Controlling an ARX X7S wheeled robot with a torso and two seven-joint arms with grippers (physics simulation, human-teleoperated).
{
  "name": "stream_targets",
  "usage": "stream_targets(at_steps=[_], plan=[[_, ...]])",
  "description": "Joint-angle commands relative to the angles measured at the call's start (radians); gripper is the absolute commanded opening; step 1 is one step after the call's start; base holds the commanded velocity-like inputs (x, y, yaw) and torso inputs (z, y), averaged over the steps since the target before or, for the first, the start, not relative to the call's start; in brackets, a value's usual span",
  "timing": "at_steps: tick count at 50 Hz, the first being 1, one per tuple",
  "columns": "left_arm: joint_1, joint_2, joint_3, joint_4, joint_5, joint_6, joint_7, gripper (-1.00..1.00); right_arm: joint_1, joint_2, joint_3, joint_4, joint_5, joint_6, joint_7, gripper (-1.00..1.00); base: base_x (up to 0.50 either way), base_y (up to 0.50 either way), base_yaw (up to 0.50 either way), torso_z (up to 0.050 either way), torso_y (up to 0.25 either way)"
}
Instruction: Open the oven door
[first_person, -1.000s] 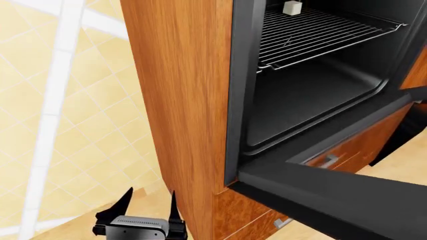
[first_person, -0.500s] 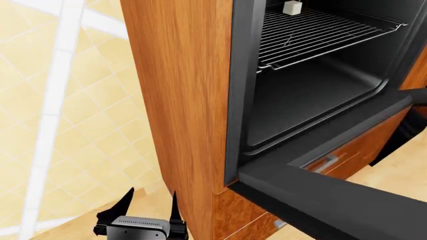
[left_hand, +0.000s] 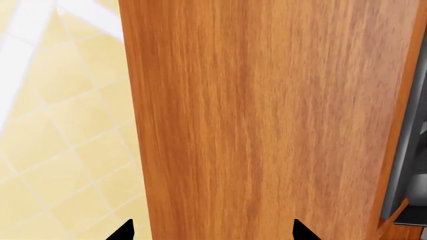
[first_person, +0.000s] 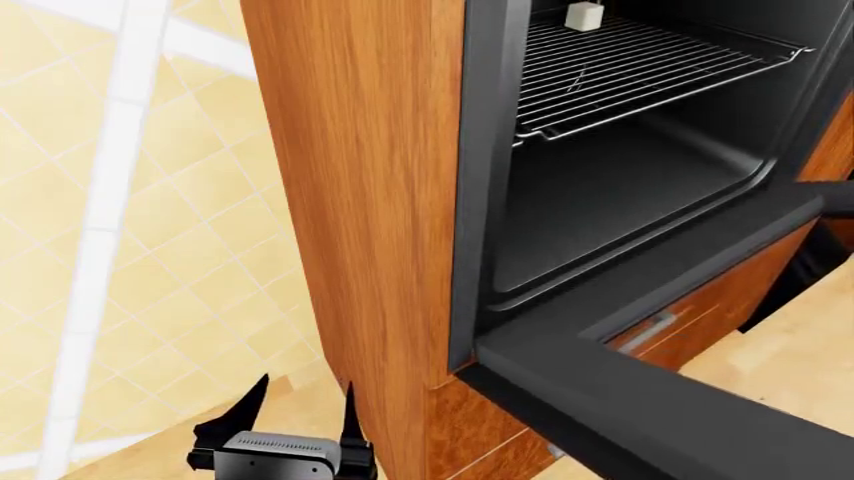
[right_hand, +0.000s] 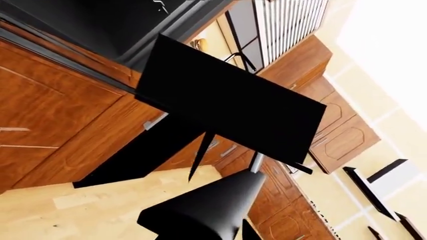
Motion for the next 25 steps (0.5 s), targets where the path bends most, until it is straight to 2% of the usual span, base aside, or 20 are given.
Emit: stream_targets(at_steps=[1,12,25], plan=[[0.001,-0.002,0.003,0.005,0.001,-0.003,-0.003,1.00,-0.037,-0.063,-0.033,0.060,-0.032,-0.082,-0.072,-1.00,0.00,0.00,0.00,0.000,0.000],[-0.001,0.001,0.009,-0.011,0.007,0.006,0.000,1.00,-0.058,-0.123,-0.044,0.186,-0.045,-0.199,-0.028,-1.00,0.00,0.00,0.00,0.000,0.000],[0.000,0.000,0.013,-0.010,0.009,0.005,-0.002,1.00,-0.062,-0.138,-0.055,0.227,-0.055,-0.230,-0.013,-1.00,0.00,0.00,0.00,0.000,-0.002]])
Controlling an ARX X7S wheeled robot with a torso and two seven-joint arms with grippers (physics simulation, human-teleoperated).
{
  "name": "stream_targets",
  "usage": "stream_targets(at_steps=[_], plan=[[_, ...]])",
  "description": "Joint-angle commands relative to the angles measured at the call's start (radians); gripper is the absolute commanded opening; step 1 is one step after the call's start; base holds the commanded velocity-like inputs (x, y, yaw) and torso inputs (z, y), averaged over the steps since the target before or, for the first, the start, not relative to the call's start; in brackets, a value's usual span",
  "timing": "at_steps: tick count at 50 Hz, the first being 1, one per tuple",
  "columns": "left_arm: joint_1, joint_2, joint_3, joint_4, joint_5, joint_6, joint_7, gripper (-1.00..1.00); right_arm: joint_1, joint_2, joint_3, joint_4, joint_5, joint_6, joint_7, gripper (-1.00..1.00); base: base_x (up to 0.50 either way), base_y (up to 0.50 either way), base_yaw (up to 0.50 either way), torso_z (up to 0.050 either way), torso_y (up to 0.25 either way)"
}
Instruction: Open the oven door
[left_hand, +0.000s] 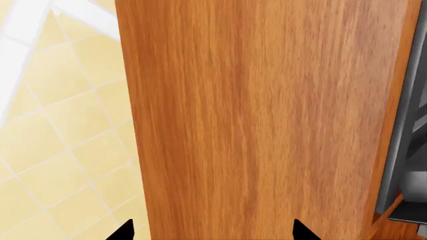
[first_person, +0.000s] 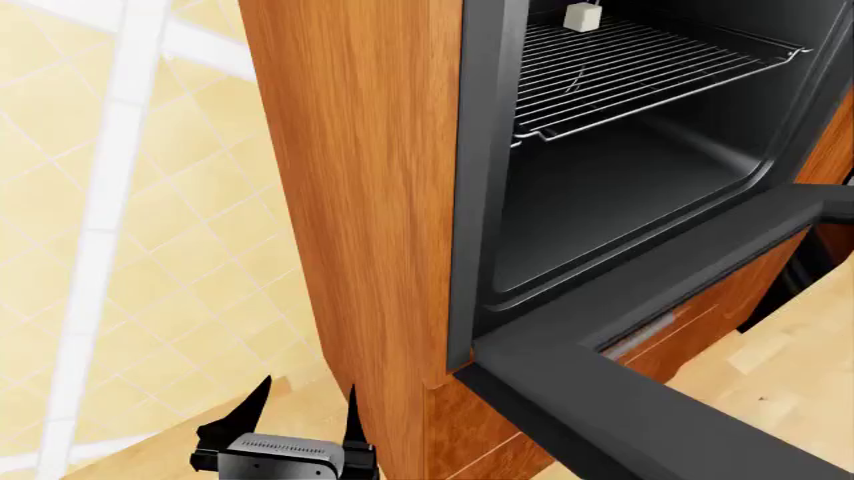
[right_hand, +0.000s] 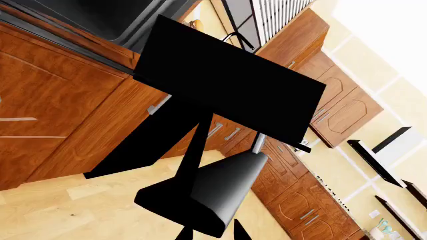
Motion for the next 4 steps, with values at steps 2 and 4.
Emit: stream_targets(at_steps=[2,4], plan=[[0.001,-0.001,0.003,-0.002,0.001,0.002,-0.002,1.00,-0.016,-0.043,-0.069,0.064,-0.090,-0.076,-0.096,-1.00,0.00,0.00,0.00,0.000,-0.005],[0.000,-0.001,0.003,-0.002,0.001,0.002,-0.002,1.00,-0.017,-0.043,-0.069,0.063,-0.090,-0.075,-0.096,-1.00,0.00,0.00,0.00,0.000,0.000]])
